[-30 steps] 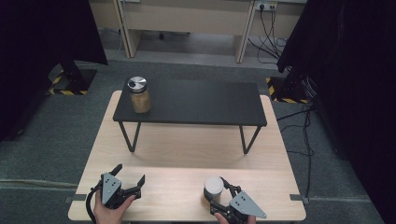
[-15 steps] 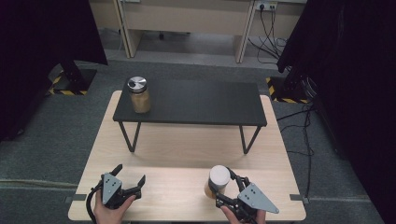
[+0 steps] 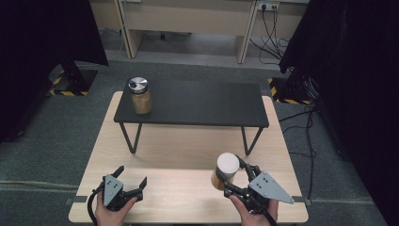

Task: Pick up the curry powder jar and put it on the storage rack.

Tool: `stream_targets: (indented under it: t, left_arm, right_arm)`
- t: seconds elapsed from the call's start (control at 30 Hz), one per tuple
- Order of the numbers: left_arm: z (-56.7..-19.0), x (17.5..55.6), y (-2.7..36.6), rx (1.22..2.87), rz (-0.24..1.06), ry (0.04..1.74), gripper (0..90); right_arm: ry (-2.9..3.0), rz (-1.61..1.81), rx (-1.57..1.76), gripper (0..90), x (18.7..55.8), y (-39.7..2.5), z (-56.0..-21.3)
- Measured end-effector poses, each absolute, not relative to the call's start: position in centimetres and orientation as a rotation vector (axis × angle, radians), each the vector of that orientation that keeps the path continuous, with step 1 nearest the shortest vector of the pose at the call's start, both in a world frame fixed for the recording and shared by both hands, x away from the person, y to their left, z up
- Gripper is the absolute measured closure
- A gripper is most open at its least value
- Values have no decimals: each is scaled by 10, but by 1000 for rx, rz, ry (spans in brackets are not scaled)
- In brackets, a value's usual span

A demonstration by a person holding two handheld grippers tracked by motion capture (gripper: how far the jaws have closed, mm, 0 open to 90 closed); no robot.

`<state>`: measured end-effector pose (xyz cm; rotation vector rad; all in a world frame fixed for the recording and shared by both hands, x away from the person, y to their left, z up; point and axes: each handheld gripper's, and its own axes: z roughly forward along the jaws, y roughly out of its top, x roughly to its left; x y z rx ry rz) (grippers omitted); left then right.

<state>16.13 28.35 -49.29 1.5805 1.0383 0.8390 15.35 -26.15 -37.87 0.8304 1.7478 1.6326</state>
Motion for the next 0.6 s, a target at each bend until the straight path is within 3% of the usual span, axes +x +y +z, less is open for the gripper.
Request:
stream_targets:
  t: [0.6]
  left_arm:
    - [-492, 161, 284, 1585, 836, 1036, 49]
  right_arm:
    - [1714, 1597, 783, 338, 172, -263, -325]
